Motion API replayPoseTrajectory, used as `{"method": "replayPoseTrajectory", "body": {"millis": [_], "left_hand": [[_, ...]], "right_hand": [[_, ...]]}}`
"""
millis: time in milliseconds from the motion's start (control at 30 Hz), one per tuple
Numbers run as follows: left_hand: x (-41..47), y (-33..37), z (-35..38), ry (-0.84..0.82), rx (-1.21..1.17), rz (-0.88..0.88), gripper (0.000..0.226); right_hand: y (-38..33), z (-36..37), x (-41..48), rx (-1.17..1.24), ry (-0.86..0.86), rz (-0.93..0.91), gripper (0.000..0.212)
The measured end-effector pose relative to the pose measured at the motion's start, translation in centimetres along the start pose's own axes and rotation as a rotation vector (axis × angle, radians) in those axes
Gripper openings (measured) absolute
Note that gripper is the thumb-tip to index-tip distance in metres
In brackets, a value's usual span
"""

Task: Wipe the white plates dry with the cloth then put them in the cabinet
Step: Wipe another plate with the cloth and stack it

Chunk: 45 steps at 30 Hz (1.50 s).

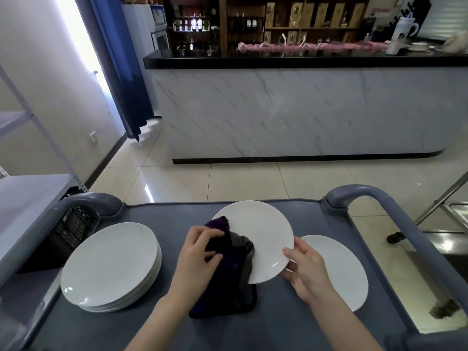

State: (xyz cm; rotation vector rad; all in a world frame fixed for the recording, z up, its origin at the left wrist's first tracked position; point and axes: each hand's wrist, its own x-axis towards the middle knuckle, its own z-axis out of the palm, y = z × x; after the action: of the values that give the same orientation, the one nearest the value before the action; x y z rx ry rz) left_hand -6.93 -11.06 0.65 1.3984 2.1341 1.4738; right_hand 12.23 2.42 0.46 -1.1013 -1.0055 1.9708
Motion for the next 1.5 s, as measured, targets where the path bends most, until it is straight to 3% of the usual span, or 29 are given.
{"method": "replayPoseTrajectory", "body": {"millis": [67,167,267,333,433,667,967,1233,1400,1500], "left_hand": [[-1.0,-0.8,0.6,0.070,0.185,-0.046,0.035],[-2.1,-1.3,1.6,0.050,0.369,0.015,0.028],[-2.8,-0.6,2.7,-0.238,0.557,-0.001,0.062],[-3.2,-0.1,3.6,-0.397,0.636,0.045,0.063],[-3.2,1.1,4.9,-0.482,0.564,0.051,0.062],[0.0,0.7,5.5,-0.426,0.514,0.086,0.061],[0.7,-1.0,2.8,-0.304,0.596,0.032,0.067],[-1.6,3.1,6.3,-0.341,0.457,0.208,0.062],[0.9,2.7,5.5,-0.314,0.584,0.371,0.062],[2.6,1.5,4.5,-0.258,0.553,0.299,0.064]], "right_hand": [[0.1,0.0,-0.2,-0.012,-0.015,-0.003,0.034],[0.4,0.2,-0.4,-0.030,-0.025,-0.001,0.035],[0.7,0.6,-0.7,-0.037,-0.042,-0.002,0.036],[0.8,1.1,-1.0,-0.068,-0.086,-0.024,0.038],[0.9,2.0,-1.7,-0.149,-0.159,-0.047,0.042],[0.7,2.8,-3.2,-0.210,-0.233,-0.112,0.050],[-2.9,1.1,-2.9,-0.108,-0.110,-0.237,0.046],[-1.8,2.2,-3.1,-0.130,-0.149,-0.188,0.043],[-0.9,2.6,-4.1,-0.151,-0.228,-0.155,0.045],[-1.0,2.2,-4.6,-0.178,-0.269,-0.153,0.049]]}}
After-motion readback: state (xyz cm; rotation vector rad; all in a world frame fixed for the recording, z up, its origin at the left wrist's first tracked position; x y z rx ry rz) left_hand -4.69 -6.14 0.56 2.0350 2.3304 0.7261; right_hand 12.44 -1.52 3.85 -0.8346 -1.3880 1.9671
